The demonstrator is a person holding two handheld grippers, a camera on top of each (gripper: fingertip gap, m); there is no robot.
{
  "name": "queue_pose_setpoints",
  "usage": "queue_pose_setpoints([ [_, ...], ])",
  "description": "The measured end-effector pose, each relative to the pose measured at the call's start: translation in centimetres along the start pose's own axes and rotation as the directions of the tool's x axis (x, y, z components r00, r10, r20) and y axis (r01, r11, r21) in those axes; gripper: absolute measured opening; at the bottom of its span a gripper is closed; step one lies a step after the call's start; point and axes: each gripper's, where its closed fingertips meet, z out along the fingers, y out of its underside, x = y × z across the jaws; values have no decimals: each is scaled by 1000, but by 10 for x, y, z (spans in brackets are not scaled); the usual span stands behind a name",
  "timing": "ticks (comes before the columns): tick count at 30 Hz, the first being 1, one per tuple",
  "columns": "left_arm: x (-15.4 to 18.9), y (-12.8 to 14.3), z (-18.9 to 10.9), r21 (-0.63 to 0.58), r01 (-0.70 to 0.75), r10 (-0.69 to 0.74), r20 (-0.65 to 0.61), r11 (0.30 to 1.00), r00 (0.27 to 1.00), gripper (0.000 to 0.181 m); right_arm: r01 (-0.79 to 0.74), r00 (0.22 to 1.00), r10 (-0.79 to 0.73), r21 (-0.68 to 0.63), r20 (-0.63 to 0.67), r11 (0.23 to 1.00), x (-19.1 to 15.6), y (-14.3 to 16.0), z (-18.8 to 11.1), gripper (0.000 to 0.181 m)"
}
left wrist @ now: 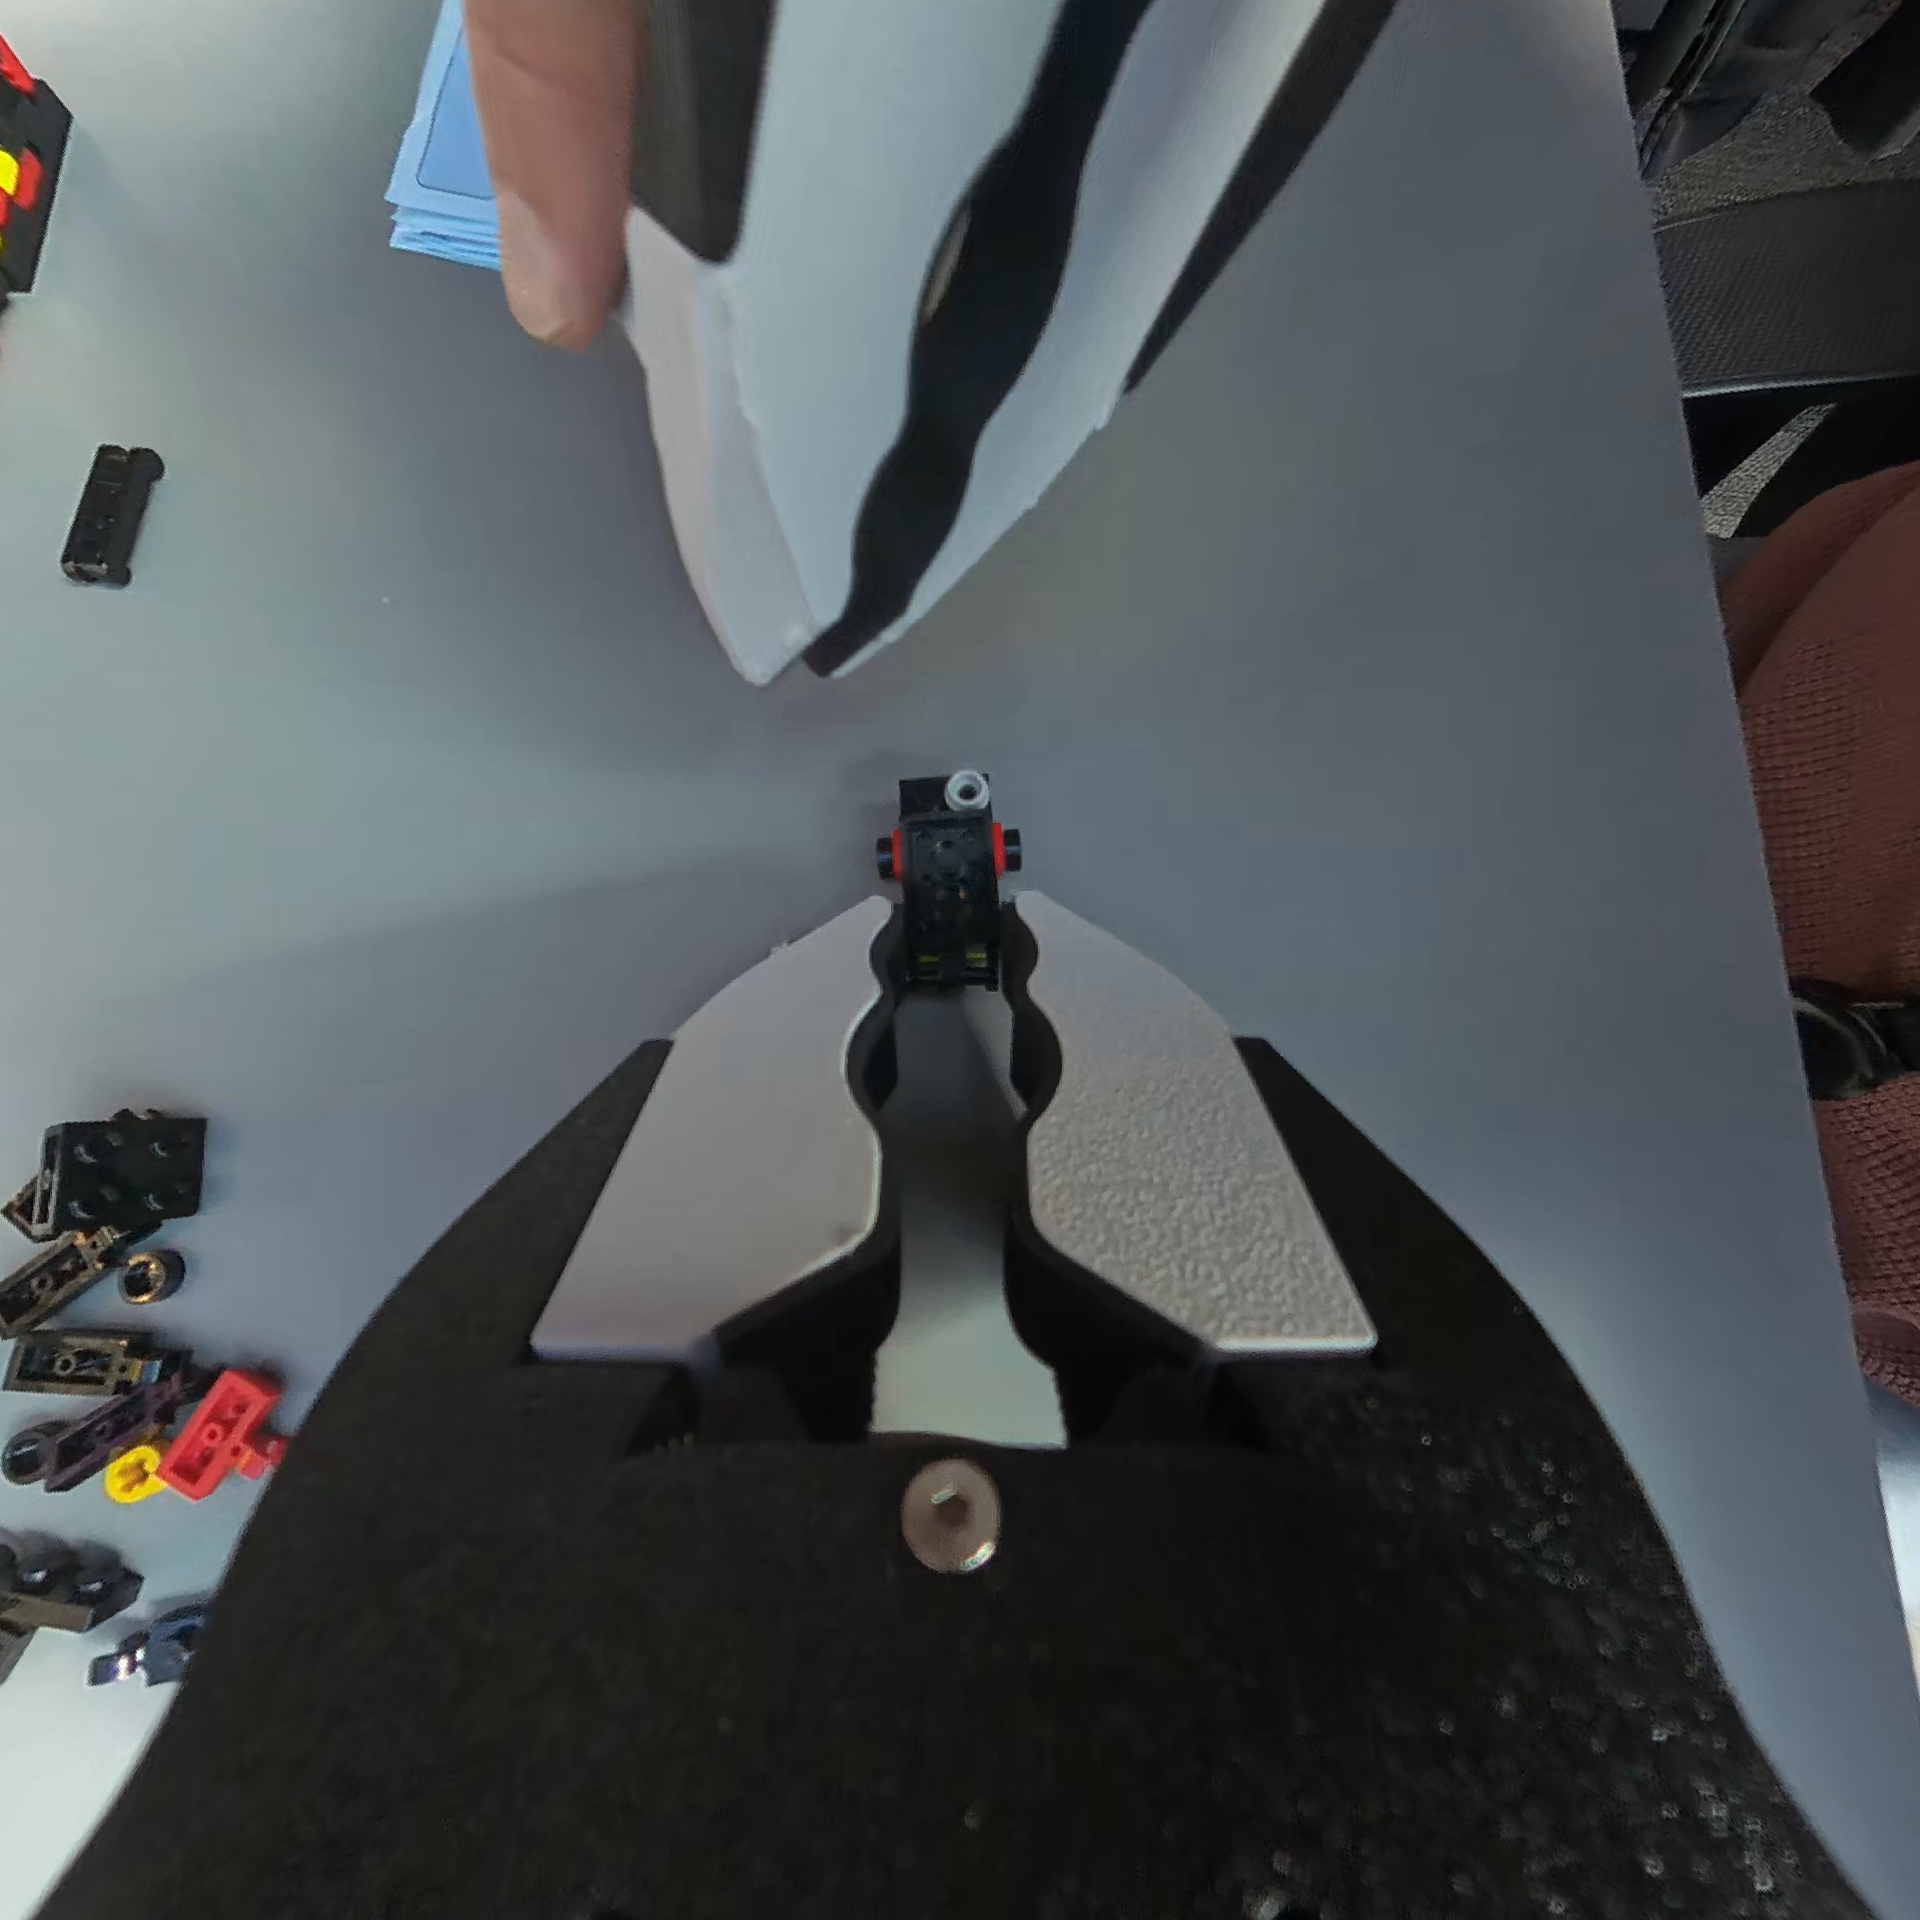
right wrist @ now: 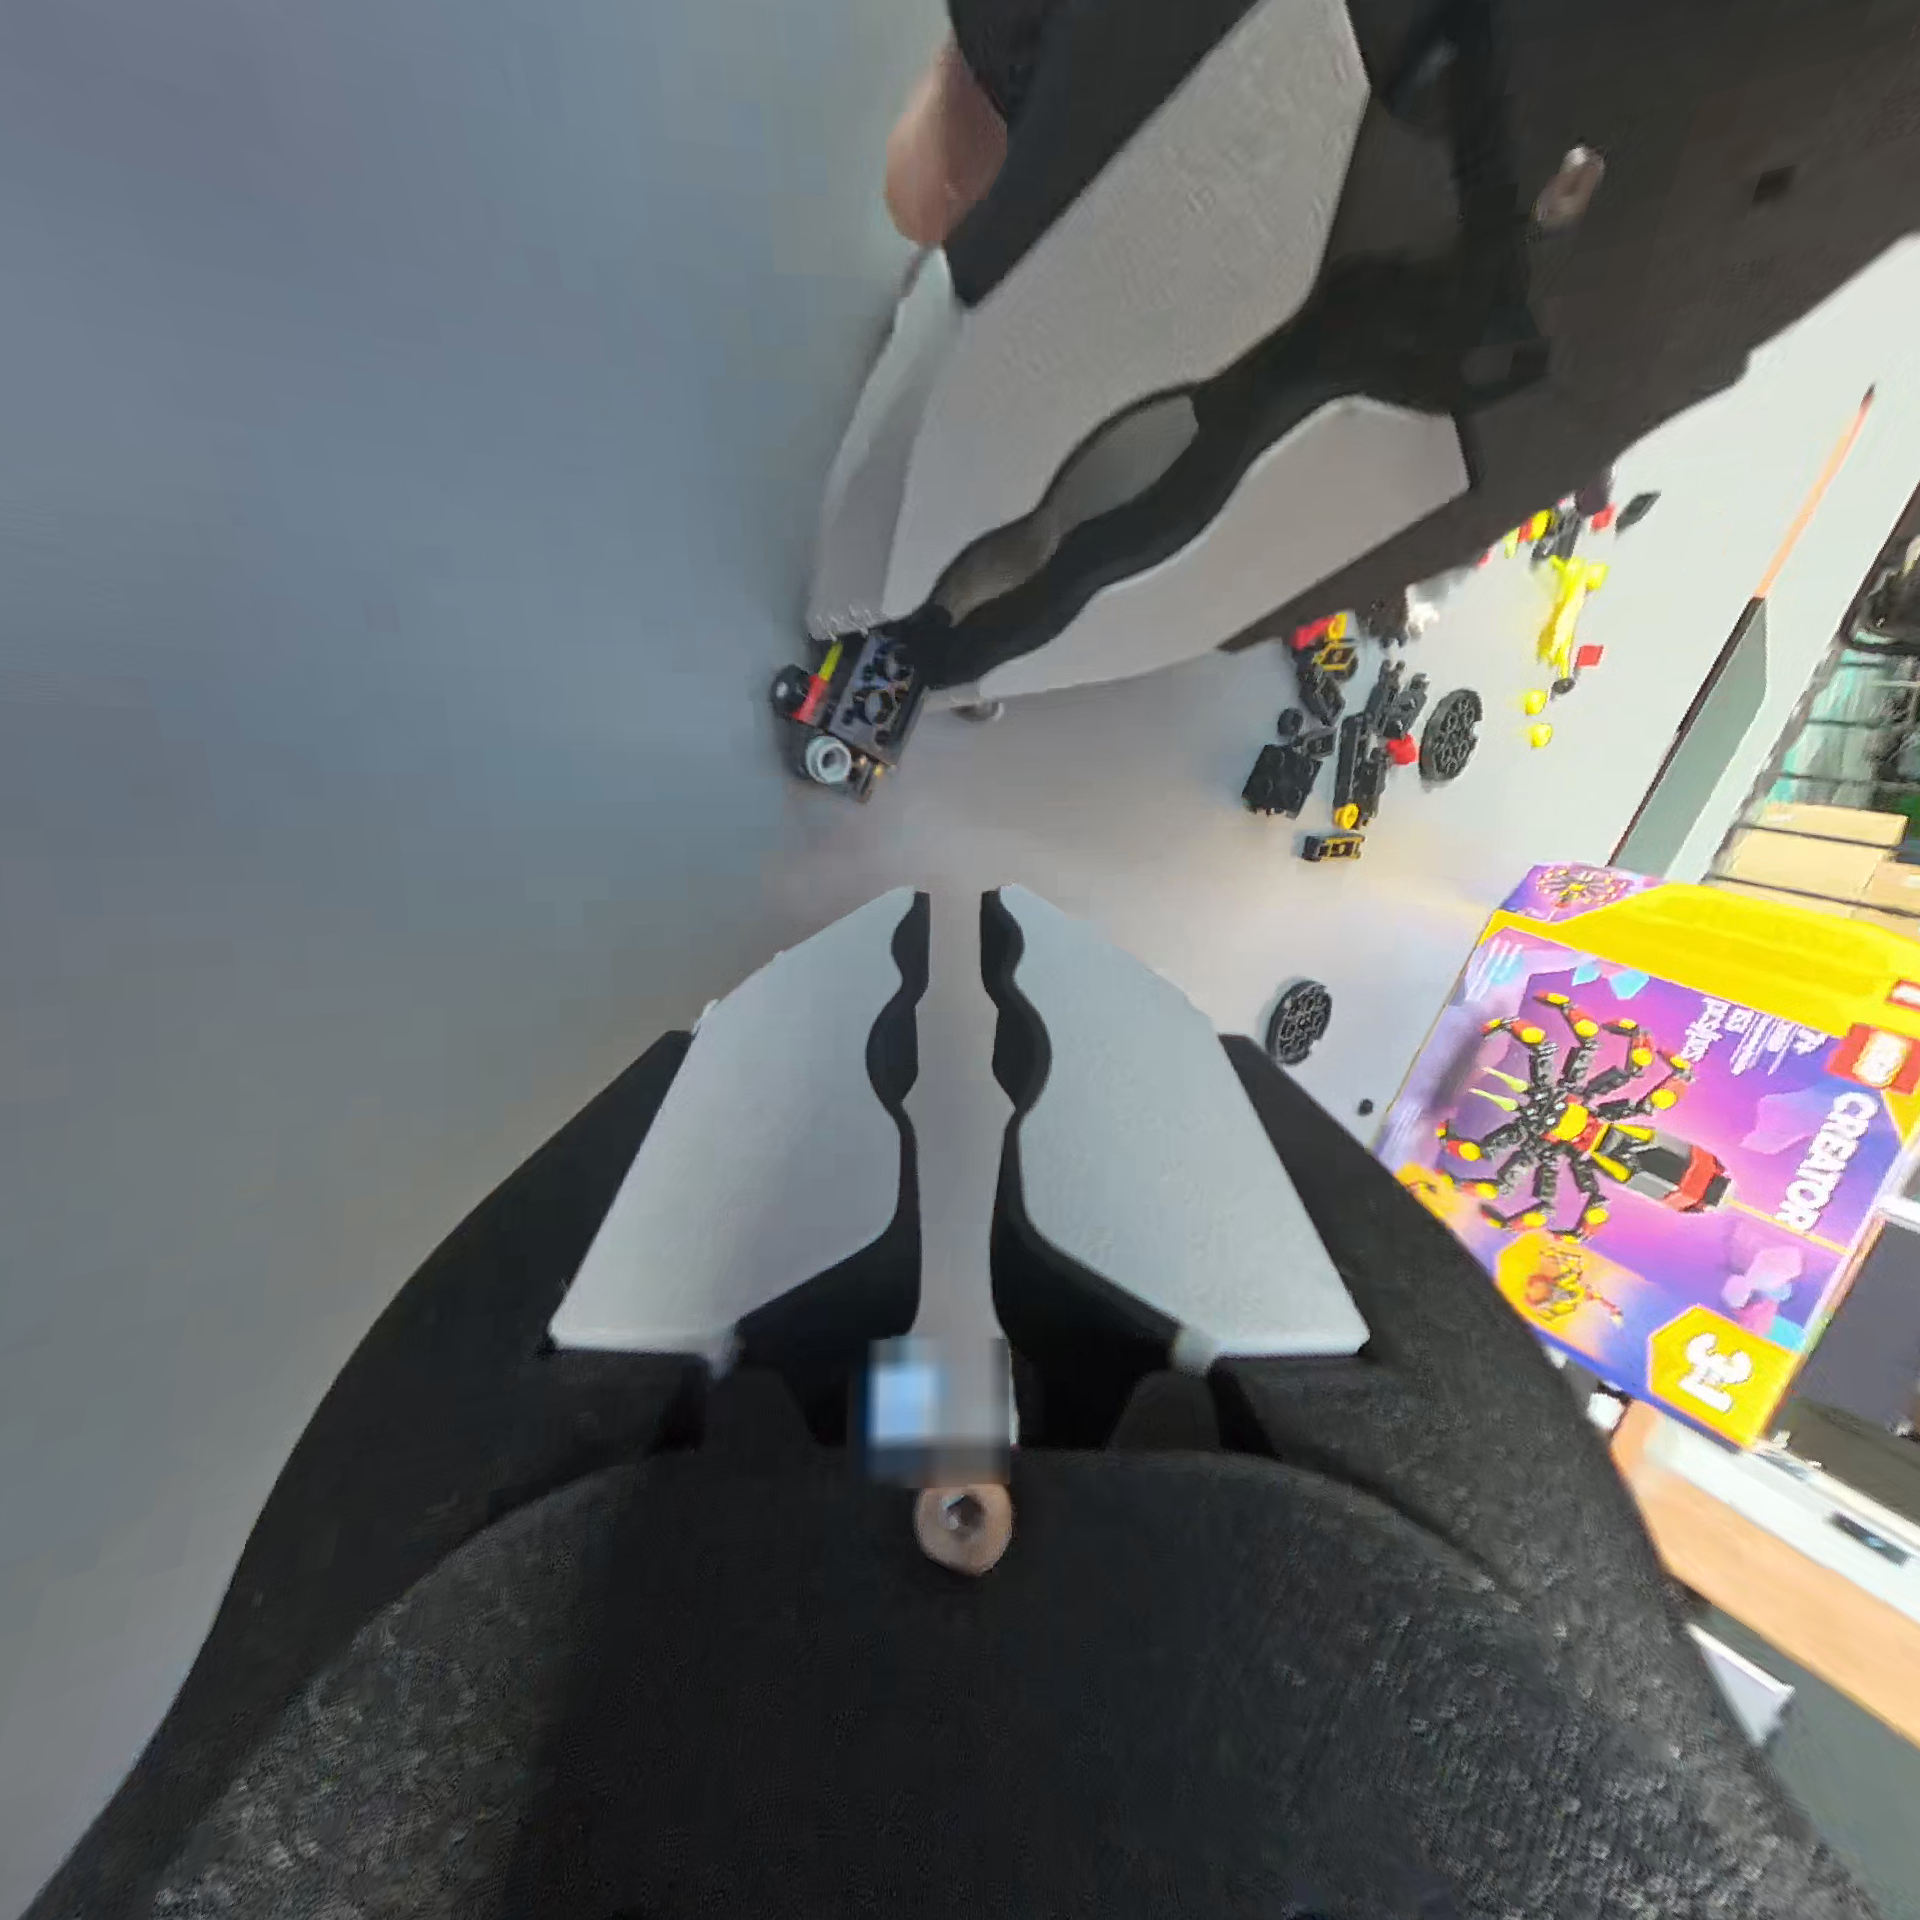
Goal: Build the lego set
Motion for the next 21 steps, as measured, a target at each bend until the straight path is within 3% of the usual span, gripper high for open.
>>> queue_pose_setpoints([
  [1, 2, 2, -2, -15, -4, 4, -8, 1000, 1000, 17, -79, 997, 79, 18, 19, 997, 1, 4, 2, 9],
  [5, 9, 15, -20, -73, -3, 4, 13, 997, 1000, 17, -462, 884, 452, 82, 119, 883, 2, 5, 13, 8],
  [11, 29, 43, -47, -83, 72, -66, 75, 994, 995, 17, -731, 682, 708, 188, 183, 656, 10, -18, 22, 5],
  [17, 16, 54, -58, -66, 138, -126, 162, 988, 979, 17, -770, 638, 742, 172, 206, 615, 16, -28, 45, 14],
  [21, 21, 59, -64, -85, 138, -121, 182, 987, 976, 17, -623, 782, 615, 185, 102, 760, 19, -17, 47, 14],
])
